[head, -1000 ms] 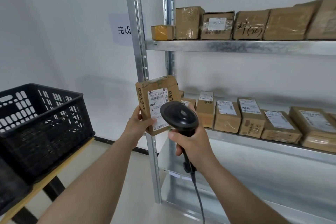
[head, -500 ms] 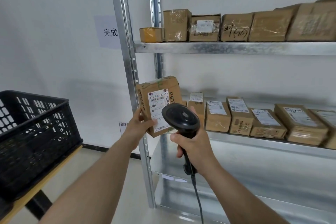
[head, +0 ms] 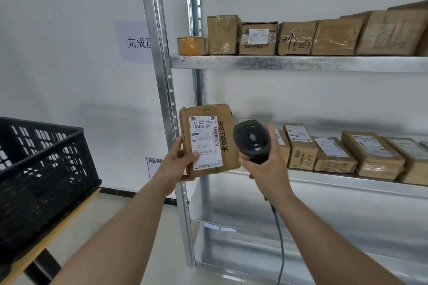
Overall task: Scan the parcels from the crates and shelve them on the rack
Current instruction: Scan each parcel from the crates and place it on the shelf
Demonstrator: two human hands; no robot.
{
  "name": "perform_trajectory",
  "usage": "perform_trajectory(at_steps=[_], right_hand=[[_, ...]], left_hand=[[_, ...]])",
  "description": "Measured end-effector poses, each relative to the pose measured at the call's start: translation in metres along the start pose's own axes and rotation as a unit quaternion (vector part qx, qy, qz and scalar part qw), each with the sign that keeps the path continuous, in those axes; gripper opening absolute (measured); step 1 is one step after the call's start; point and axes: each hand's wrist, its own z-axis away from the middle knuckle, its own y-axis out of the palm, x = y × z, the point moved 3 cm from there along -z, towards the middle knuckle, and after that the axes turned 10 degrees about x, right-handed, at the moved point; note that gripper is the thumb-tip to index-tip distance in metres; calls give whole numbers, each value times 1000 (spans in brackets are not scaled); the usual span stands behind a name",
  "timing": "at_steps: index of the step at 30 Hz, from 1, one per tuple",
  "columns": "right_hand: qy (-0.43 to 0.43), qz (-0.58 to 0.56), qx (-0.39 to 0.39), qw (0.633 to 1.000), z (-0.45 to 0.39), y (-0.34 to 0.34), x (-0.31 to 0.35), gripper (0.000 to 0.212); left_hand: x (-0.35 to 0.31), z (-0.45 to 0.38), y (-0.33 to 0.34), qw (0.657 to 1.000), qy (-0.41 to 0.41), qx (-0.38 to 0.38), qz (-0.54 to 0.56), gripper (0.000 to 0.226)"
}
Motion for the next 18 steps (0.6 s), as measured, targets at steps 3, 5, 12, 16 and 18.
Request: perform_trajectory(at_steps=[3, 5, 12, 16, 18], right_hand=[[3, 34, -52, 998, 2, -11, -2, 108], [10, 47, -76, 996, 7, -16, -5, 107], [22, 65, -126, 990, 43, -29, -4, 106], [35, 75, -184, 979, 67, -53, -4, 105], [40, 75, -217, 972, 77, -71, -3, 104]], left_hand=[[-1, 8, 1, 1000, 12, 17, 13, 46], [-1, 11, 4, 999, 14, 28, 22, 53], [-5, 18, 41, 996, 15, 85, 26, 39], [-7, 24, 83, 992, 18, 124, 9, 36], [-10, 28, 104, 985, 30, 170, -3, 43]])
